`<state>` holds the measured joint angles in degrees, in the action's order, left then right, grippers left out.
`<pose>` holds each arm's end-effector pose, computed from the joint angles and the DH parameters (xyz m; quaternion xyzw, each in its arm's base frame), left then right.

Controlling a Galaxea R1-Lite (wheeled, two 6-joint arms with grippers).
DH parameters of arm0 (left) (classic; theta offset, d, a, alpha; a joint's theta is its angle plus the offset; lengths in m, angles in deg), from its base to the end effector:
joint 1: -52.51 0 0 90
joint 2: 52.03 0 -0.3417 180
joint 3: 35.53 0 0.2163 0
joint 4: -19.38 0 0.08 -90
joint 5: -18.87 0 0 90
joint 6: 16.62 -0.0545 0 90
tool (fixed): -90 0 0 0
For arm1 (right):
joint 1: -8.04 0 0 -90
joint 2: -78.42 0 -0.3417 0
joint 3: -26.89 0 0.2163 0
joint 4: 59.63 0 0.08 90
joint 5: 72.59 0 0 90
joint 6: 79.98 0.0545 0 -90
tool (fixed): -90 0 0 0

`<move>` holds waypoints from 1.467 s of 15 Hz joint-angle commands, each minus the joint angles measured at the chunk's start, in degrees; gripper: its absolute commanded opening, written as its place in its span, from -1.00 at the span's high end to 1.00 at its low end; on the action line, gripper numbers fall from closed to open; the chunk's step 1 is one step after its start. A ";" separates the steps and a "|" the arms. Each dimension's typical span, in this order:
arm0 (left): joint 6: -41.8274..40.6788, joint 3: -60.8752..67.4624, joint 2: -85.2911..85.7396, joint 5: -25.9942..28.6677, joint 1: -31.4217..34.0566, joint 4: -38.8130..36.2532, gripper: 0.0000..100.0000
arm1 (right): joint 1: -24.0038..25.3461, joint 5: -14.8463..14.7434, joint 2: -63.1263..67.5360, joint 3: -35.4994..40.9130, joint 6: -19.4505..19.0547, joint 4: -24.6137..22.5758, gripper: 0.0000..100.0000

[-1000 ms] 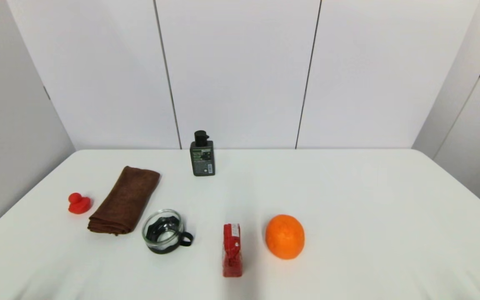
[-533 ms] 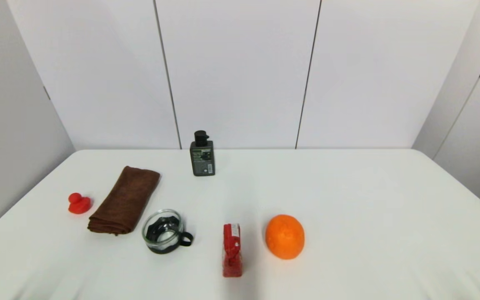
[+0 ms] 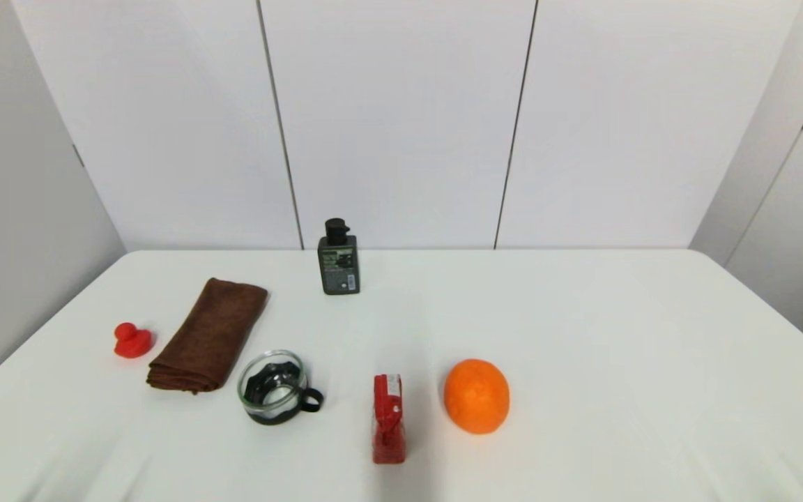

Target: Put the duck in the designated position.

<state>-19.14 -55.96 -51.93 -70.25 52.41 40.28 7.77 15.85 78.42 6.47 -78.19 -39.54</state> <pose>-0.0046 -0.0008 0.0744 0.0220 0.0030 -0.0086 0.9997 -0.0045 -0.0015 0.0762 0.0157 -0.0031 -0.0159 0.9997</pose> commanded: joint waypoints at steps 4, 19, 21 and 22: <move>0.06 0.00 -0.10 0.00 0.01 -0.02 -1.00 | 0.00 -0.02 0.09 0.00 0.14 -0.02 -1.00; 0.06 0.00 -0.10 0.00 0.01 -0.02 -1.00 | 0.00 -0.02 0.00 0.00 -0.03 0.07 -1.00; 0.06 0.00 -0.10 0.00 0.01 -0.02 -1.00 | 0.00 -0.02 0.09 0.00 -0.03 -0.02 -1.00; 0.06 0.00 -0.10 0.00 0.01 -0.02 -1.00 | 0.00 -0.02 0.09 0.00 -0.03 0.07 -1.00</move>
